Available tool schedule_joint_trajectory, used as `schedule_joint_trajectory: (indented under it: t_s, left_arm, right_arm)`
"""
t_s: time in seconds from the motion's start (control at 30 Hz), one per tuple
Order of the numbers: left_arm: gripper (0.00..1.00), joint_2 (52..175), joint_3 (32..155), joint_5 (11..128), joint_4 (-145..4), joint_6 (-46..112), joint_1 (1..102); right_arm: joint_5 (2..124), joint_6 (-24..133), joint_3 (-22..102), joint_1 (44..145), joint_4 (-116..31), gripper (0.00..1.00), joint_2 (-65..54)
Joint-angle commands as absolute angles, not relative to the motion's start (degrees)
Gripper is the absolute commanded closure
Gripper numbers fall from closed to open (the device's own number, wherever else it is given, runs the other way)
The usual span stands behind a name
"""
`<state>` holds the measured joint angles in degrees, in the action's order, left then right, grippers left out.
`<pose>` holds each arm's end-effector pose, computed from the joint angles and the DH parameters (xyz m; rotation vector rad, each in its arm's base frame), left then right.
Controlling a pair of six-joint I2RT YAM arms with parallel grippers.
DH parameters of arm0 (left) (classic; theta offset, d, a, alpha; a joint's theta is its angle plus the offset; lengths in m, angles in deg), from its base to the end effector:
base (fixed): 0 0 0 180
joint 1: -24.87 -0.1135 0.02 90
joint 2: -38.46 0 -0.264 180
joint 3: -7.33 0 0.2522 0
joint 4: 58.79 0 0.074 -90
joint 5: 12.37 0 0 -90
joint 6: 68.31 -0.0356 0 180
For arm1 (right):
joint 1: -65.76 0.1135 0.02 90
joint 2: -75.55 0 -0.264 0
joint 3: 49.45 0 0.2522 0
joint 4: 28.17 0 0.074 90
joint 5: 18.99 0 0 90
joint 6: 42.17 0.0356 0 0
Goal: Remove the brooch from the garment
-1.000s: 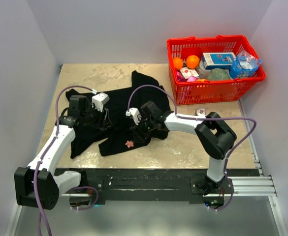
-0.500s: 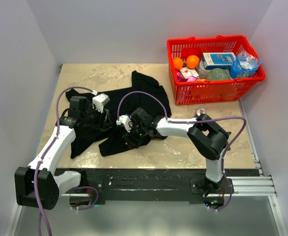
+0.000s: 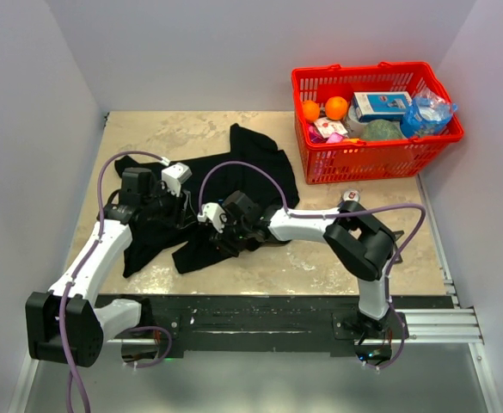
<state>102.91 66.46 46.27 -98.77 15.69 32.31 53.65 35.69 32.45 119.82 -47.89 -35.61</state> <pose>0.2263 -0.0482 0.2541 0.5310 2.2456 -0.6553 0.2298 0.3351 0.1550 -1.4798 2.0095 0.6886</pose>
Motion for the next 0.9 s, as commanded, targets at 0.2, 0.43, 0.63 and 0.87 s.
schedule_joint_trajectory:
  t_s: [0.2, 0.43, 0.63, 0.87]
  left_arm:
    - [0.52, 102.45, 65.83, 44.84, -96.10, 16.68, 31.99]
    - [0.52, 104.12, 66.88, 44.32, -96.19, 16.86, 31.99]
    - [0.52, 103.85, 66.80, 44.49, -96.10, 17.12, 31.99]
    - [0.52, 103.59, 66.71, 45.11, -96.45, 16.68, 31.99]
  right_arm:
    - [63.02, 24.90, 34.36, 121.48, -49.05, 0.65, -26.15]
    - [60.74, 21.91, 33.92, 122.53, -49.66, 0.62, -27.11]
    - [62.92, 16.82, 30.32, 123.15, -47.49, 0.62, -25.62]
    - [69.17, 3.81, 23.72, 124.12, -38.32, 0.55, -23.68]
